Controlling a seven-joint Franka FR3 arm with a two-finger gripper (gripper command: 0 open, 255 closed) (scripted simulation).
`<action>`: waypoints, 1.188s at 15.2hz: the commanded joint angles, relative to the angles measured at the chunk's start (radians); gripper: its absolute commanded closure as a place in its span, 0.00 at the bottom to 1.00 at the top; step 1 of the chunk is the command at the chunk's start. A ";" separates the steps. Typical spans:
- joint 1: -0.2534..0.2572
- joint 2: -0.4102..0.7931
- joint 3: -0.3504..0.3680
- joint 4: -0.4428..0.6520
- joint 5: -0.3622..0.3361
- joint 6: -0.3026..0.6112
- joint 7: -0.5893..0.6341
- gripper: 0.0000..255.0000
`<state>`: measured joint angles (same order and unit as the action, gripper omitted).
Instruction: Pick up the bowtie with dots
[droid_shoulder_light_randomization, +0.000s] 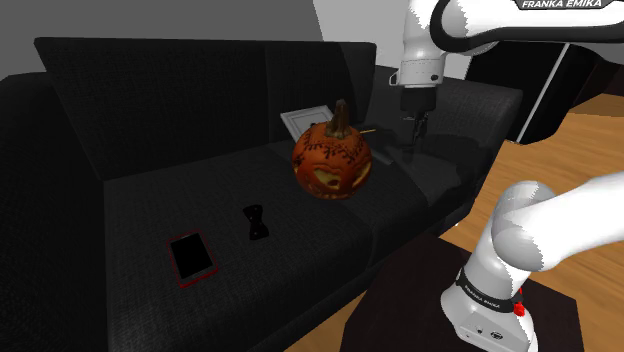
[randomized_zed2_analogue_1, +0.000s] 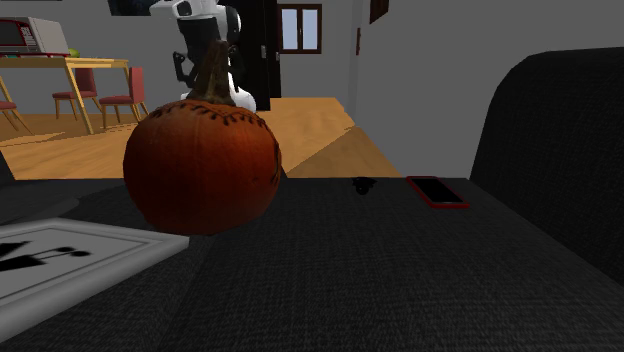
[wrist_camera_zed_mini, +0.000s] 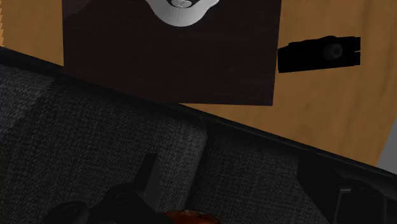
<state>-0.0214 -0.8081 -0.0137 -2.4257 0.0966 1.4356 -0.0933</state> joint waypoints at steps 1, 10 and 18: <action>0.000 0.000 0.000 0.000 0.000 0.000 0.000 0.00; 0.029 0.240 0.185 0.090 0.103 0.184 0.236 0.00; 0.033 0.518 0.322 0.264 0.098 0.314 0.452 0.00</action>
<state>0.0105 -0.3305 0.2891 -2.1920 0.1988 1.7368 0.3241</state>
